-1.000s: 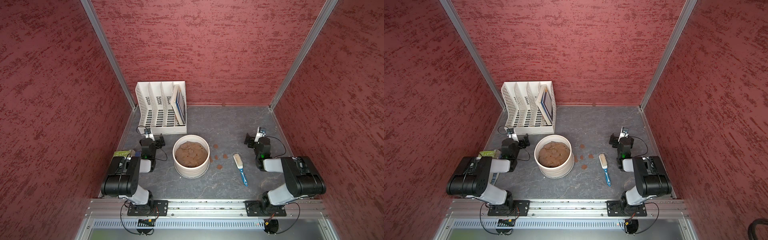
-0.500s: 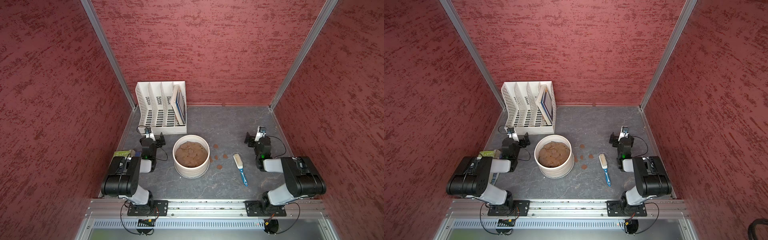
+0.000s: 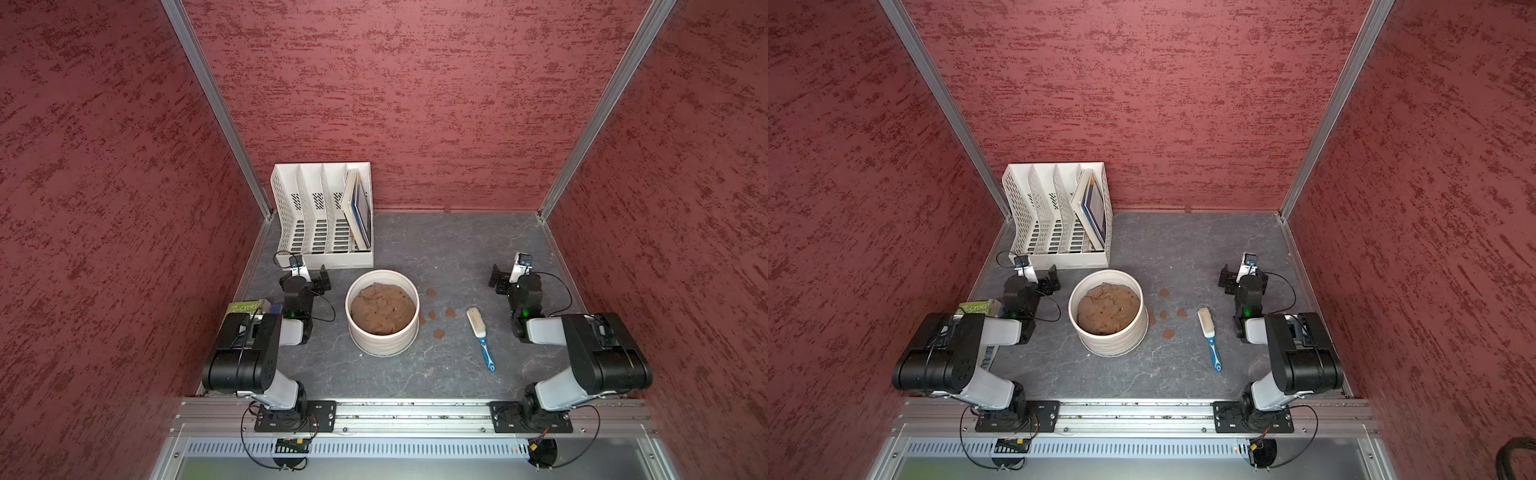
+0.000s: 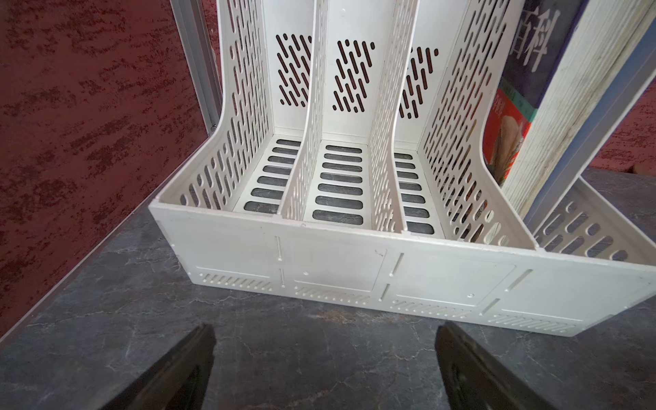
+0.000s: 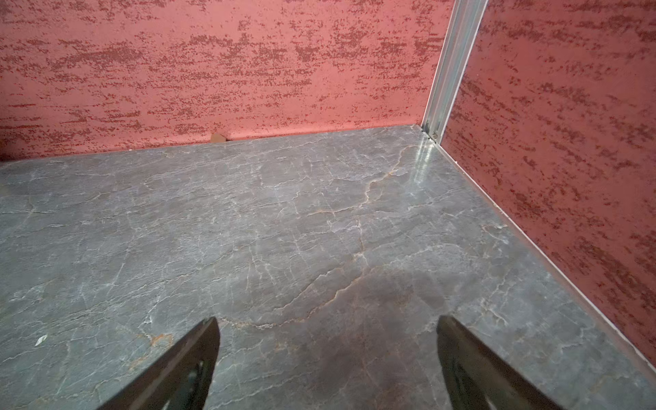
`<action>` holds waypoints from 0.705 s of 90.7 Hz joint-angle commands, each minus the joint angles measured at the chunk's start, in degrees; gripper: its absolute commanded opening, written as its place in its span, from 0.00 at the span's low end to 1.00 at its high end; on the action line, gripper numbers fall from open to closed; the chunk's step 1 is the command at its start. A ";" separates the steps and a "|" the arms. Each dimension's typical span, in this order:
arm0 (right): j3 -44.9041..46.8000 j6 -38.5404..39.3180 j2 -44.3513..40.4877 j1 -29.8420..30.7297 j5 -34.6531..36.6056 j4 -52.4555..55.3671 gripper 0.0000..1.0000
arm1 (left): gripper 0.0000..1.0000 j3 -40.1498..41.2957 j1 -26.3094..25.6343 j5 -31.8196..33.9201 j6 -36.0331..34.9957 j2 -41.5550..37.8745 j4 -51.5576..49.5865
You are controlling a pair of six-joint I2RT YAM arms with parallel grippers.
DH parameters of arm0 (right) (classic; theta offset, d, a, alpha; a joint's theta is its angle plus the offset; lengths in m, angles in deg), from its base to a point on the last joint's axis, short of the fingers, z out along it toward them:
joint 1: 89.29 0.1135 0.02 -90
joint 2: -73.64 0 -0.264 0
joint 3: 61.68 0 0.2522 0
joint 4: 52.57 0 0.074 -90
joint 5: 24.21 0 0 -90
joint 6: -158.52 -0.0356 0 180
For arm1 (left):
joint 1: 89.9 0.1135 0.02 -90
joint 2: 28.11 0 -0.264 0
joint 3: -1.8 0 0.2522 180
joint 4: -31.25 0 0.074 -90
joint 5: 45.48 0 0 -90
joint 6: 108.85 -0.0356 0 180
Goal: Scrub the dried mud off the ceramic pot
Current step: Reset both arms
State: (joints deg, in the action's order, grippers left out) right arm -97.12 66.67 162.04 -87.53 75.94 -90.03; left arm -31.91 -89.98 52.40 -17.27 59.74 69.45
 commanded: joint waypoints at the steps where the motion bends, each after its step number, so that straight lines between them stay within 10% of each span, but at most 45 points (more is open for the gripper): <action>1: 0.30 0.68 -0.20 0.22 -0.97 -1.84 0.99 | 1.00 -0.83 -0.01 -0.07 -0.75 -0.14 1.29; 64: -0.05 0.70 -0.03 0.26 -1.10 -1.24 0.99 | 1.00 -0.81 0.08 -0.15 -0.76 -0.23 1.30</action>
State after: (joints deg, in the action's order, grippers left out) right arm -97.12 66.67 162.04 -87.51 75.86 -89.99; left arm -31.91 -89.96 52.38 -17.27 59.74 69.43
